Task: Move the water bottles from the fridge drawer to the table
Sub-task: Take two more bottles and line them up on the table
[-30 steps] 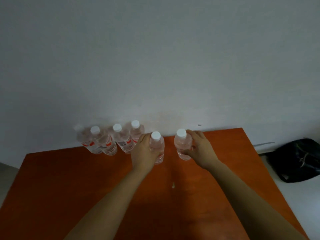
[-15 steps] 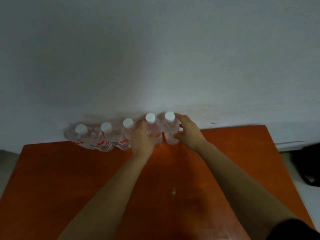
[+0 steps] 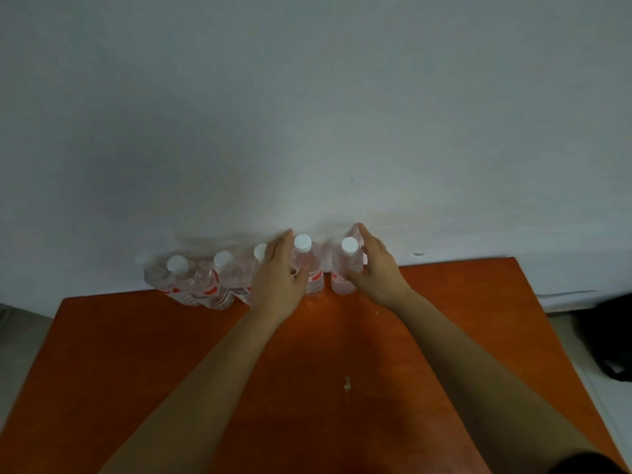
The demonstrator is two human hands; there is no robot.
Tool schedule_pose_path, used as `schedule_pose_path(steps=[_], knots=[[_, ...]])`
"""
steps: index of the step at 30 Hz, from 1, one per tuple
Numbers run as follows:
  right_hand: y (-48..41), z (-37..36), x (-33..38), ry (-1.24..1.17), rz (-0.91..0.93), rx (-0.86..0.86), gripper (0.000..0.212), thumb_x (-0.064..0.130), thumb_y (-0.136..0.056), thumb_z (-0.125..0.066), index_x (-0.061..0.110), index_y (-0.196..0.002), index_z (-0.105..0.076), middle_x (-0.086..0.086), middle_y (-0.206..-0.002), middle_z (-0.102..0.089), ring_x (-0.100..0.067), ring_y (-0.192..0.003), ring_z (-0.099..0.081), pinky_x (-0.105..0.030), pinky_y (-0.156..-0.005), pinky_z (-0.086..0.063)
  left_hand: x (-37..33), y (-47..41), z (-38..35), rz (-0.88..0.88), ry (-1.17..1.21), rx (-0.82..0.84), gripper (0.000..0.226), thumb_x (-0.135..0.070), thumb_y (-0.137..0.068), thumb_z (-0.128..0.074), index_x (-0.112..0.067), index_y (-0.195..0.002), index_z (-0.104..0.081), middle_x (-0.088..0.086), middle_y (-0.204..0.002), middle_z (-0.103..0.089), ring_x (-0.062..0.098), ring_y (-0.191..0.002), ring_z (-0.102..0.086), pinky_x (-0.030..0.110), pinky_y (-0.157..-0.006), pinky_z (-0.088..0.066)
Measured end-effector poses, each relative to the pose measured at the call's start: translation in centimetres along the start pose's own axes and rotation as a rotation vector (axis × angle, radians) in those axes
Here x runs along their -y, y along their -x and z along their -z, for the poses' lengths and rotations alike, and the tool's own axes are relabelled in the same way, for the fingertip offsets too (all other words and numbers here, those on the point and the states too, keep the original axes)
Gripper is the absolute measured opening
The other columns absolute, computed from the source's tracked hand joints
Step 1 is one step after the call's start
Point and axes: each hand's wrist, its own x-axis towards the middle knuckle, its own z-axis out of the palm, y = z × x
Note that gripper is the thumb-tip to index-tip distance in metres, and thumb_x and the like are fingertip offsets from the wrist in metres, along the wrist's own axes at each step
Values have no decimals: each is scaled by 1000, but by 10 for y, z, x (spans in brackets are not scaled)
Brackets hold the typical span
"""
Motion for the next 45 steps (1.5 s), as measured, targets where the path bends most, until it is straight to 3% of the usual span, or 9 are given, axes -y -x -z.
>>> schedule_pose_path(steps=[4, 8, 11, 16, 21, 27, 33, 39, 45], knots=[[31, 19, 38, 119, 57, -164, 79, 53, -97, -54, 23, -158, -15, -4, -163, -23, -23, -147, -30, -49, -115, -37, 3, 17, 35, -113, -170, 34, 64, -44, -99, -50, -22, -154, -26, 4, -161, -26, 27, -145, -31, 46, -114, -33], [87, 30, 64, 326, 86, -369, 71, 59, -101, -36, 33, -158, -3, 4, -167, -3, -22, -151, -21, -45, -111, -37, 2, 41, 65, -251, -363, -58, 60, -52, -102, -21, -21, -154, -28, 9, -164, -19, 31, -150, -18, 50, -117, -22], [141, 35, 66, 456, 61, -562, 70, 56, -103, -35, 30, -159, -2, -3, -168, 0, -26, -151, -21, -45, -113, -37, -15, 55, 71, -327, -334, -88, 61, -51, -103, -19, -19, -154, -28, 13, -164, -16, 33, -150, -15, 54, -118, -21], [244, 77, 51, 745, -123, -747, 72, 62, -101, -23, 24, -160, -5, -11, -167, 7, -28, -154, 5, -51, -124, -8, -96, 86, 56, -503, -270, -49, 71, -61, -99, -13, -20, -157, -20, 13, -165, -5, 32, -152, -5, 58, -119, -14], [378, 148, 44, 835, -349, -985, 74, 63, -100, -26, 24, -160, -8, -12, -167, 4, -28, -154, 6, -53, -123, -7, -220, 151, 32, -800, -148, -12, 75, -68, -96, -8, -27, -159, -7, 8, -166, 8, 27, -152, 9, 54, -121, 1], [590, 189, 27, 894, -624, -1212, 80, 63, -97, -33, 25, -160, 0, -10, -166, 12, -26, -153, 12, -51, -124, -3, -348, 303, -9, -1161, -20, 113, 78, -69, -95, -9, -25, -158, -2, 11, -165, 8, 28, -152, 6, 55, -121, -3], [826, 177, 9, 939, -929, -1338, 84, 63, -95, -40, 23, -160, -5, -13, -167, 5, -31, -154, 5, -54, -123, -4, -426, 516, -53, -1404, 93, 238, 76, -64, -96, -19, -19, -158, -19, 16, -165, -6, 33, -151, -5, 57, -119, -13], [1013, 152, -3, 928, -1186, -1400, 80, 71, -94, -18, 25, -159, -15, -14, -166, 10, -32, -153, 10, -53, -122, 3, -467, 704, -82, -1606, 155, 376, 76, -68, -95, -16, -27, -158, -6, 11, -166, 6, 27, -152, 9, 54, -121, -2], [1122, 144, -43, 873, -1357, -1429, 88, 60, -95, -45, 19, -160, -4, -16, -166, 10, -33, -153, 8, -54, -123, -2, -503, 817, -125, -1753, 129, 498, 74, -67, -95, -16, -30, -157, 3, 4, -164, 16, 23, -150, 19, 55, -122, -3]])
